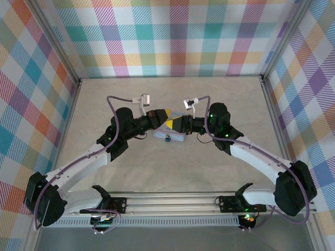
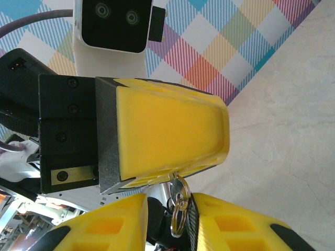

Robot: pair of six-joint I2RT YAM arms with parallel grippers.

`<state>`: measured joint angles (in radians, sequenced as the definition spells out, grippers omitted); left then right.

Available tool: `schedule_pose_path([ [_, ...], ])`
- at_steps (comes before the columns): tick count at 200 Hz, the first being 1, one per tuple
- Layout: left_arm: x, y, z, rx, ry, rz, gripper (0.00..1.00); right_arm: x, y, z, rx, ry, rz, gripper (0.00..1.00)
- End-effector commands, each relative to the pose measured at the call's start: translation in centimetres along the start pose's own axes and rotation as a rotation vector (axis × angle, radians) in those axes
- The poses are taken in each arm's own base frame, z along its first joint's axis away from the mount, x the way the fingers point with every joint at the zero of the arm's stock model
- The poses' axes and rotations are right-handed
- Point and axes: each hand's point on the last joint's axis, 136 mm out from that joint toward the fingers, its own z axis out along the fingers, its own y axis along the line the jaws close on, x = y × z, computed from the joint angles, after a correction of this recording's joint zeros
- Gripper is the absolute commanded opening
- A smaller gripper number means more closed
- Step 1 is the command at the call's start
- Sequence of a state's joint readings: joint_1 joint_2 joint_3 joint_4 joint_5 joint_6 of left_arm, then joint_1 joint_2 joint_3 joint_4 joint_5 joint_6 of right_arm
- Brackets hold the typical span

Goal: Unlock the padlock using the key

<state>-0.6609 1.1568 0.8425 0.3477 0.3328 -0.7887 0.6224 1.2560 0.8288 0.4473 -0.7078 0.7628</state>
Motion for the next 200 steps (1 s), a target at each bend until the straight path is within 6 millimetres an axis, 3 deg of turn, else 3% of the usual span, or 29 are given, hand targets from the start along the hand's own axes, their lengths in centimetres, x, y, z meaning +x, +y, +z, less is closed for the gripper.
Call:
schedule_pose_path([
  [1,-0.4,-2.0,0.2,0.068,-0.007,0.024,0.0,-1.4,1.6,0.1,-0.029,-0.03,-0.041,0.26],
  [139,-0.7,-1.7,-0.1,0.049,-0.035,0.021,0.0,-0.8,0.9,-0.1,0.005,-0.025,-0.028,0.0],
  [169,-0.9,-1.6,-0.3,0.035,-0.048,0.017,0.0,-0.7,0.5,-0.4,0.043,-0.025,-0.04,0.0],
  [186,-1.1,-1.3,-0.4,0.005,-0.05,0.02,0.19,-0.4,0.0,-0.7,0.078,-0.018,-0.048,0.0],
  [200,-1.1,-0.8,-0.5,-0.028,-0.047,0.031,0.29,-0.1,-0.5,-1.0,0.114,-0.006,-0.061,0.0],
])
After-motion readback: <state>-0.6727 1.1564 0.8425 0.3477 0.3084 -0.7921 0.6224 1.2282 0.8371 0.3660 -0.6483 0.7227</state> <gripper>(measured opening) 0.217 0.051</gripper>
